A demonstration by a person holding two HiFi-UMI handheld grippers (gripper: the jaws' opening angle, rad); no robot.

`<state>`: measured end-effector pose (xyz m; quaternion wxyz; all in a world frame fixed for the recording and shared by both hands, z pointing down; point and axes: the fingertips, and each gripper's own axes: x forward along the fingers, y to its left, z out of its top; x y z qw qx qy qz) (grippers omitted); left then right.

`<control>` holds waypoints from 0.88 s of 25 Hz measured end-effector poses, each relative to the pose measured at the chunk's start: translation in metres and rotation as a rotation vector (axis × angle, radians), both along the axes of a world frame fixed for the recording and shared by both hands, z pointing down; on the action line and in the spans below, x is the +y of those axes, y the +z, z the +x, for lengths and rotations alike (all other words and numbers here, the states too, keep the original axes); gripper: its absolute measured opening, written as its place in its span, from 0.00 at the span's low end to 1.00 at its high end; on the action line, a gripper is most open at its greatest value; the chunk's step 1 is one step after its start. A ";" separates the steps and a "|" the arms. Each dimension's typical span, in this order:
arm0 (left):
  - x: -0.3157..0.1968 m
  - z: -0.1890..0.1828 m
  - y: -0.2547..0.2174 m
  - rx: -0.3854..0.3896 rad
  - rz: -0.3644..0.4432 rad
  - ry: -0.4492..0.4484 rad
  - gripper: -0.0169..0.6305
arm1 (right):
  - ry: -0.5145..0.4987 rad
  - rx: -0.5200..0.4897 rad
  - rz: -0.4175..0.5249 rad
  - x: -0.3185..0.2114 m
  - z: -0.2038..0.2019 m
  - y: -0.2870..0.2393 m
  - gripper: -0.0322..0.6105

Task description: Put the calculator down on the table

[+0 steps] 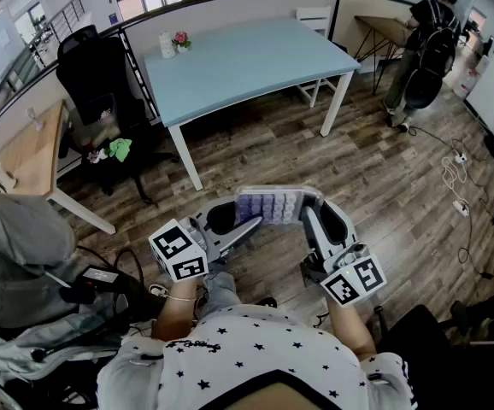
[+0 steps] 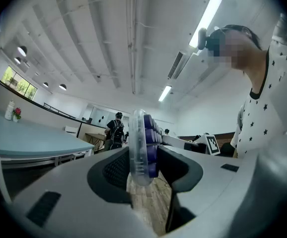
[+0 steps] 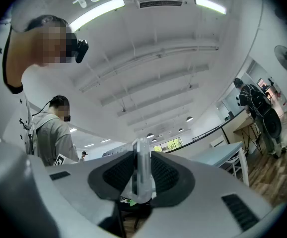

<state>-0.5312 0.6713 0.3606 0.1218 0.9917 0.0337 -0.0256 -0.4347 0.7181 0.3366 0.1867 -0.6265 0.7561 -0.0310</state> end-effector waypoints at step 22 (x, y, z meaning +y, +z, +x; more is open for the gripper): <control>0.011 0.004 -0.008 -0.022 0.028 0.000 0.30 | -0.004 -0.034 0.021 0.011 0.004 -0.005 0.20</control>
